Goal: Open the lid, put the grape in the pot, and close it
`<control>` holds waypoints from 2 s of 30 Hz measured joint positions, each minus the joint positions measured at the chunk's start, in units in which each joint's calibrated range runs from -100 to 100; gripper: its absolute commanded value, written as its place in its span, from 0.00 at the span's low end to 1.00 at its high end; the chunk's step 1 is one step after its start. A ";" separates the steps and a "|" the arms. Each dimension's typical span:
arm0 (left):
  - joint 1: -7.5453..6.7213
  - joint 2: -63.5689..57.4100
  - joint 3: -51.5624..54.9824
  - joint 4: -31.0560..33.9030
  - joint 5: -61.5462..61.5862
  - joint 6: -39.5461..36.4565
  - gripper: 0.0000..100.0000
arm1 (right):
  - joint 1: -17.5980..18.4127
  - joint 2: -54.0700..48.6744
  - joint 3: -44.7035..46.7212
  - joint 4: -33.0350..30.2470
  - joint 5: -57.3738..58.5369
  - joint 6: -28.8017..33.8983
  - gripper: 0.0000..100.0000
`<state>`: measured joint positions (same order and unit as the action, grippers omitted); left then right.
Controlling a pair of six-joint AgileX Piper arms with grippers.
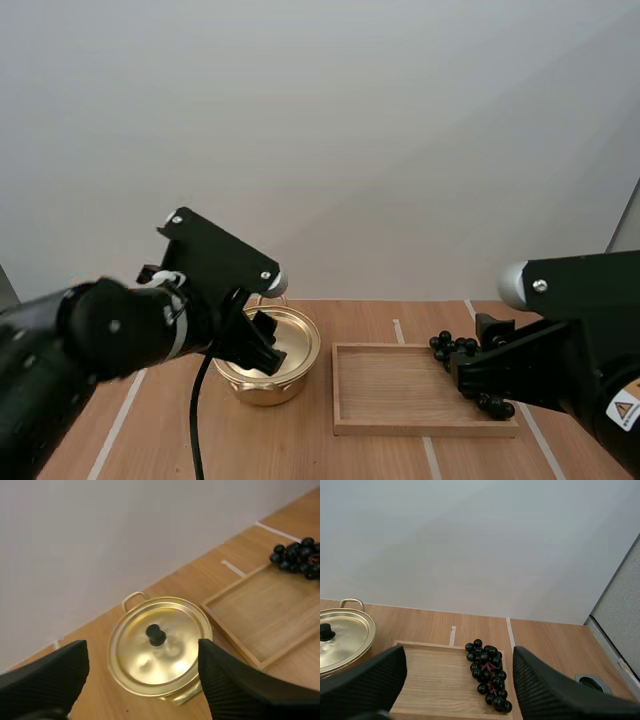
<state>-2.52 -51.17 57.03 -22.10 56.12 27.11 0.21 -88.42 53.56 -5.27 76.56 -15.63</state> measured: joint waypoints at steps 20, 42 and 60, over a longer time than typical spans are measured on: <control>0.00 50.61 -23.52 -4.27 0.78 7.87 1.00 | 0.00 0.28 0.00 -0.41 0.73 0.00 1.00; 0.00 50.12 -24.29 -2.12 8.24 7.89 0.00 | 0.00 30.14 -0.44 -9.70 -8.83 -1.95 1.00; 0.00 13.78 -37.51 -1.58 26.48 6.15 0.00 | -5.98 65.09 -0.55 -6.13 -38.37 -9.91 1.00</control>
<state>-2.52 -37.39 19.52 -23.68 82.60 33.26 -5.77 -23.33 53.01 -11.40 38.19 -25.55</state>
